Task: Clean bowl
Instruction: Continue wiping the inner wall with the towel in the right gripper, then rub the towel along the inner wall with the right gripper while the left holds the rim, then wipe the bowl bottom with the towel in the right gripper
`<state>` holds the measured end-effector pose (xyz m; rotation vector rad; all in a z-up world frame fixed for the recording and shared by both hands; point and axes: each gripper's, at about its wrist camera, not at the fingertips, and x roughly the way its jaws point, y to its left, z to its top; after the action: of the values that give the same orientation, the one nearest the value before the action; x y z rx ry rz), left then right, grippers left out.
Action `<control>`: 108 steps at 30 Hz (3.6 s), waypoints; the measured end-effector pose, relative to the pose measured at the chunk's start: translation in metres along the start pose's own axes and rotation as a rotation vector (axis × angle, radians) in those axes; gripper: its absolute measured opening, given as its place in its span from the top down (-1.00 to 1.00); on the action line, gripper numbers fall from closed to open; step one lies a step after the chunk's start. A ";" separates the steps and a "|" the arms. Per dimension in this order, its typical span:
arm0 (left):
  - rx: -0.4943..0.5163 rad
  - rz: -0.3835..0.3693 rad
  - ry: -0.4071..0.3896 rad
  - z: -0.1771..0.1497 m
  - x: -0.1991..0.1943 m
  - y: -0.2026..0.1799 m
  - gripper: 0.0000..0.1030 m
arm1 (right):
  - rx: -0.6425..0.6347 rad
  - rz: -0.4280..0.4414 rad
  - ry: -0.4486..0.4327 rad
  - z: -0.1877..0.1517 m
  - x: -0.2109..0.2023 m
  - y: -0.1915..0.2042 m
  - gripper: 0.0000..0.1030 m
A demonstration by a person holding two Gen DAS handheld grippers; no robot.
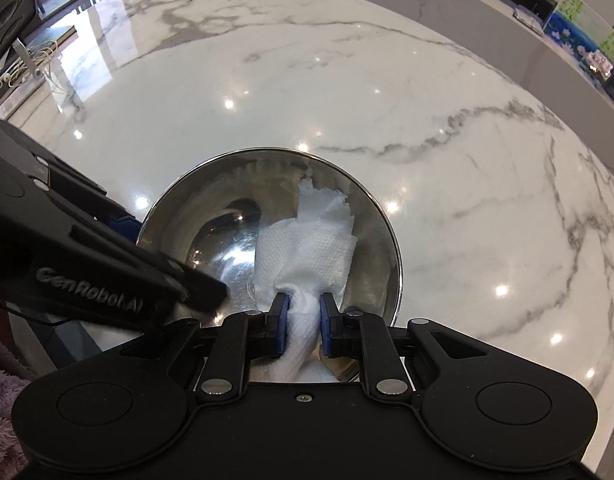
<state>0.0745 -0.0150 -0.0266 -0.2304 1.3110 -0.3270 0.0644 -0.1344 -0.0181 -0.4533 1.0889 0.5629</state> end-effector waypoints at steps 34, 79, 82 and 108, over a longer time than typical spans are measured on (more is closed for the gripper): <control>0.146 0.063 -0.030 0.013 0.000 0.001 0.77 | -0.138 -0.011 0.029 0.007 -0.005 0.007 0.74; 0.137 0.044 -0.045 0.008 -0.003 0.015 0.65 | -0.097 -0.099 -0.038 0.012 -0.005 -0.011 0.80; 0.135 0.035 -0.052 0.007 -0.001 0.015 0.65 | -0.083 -0.080 -0.034 0.012 -0.003 -0.011 0.79; 0.119 0.062 -0.056 0.011 -0.003 0.009 0.63 | -0.127 0.009 0.026 0.002 -0.010 -0.001 0.79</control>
<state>0.0851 -0.0059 -0.0239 -0.0977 1.2364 -0.3428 0.0631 -0.1360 -0.0082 -0.5683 1.0839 0.6379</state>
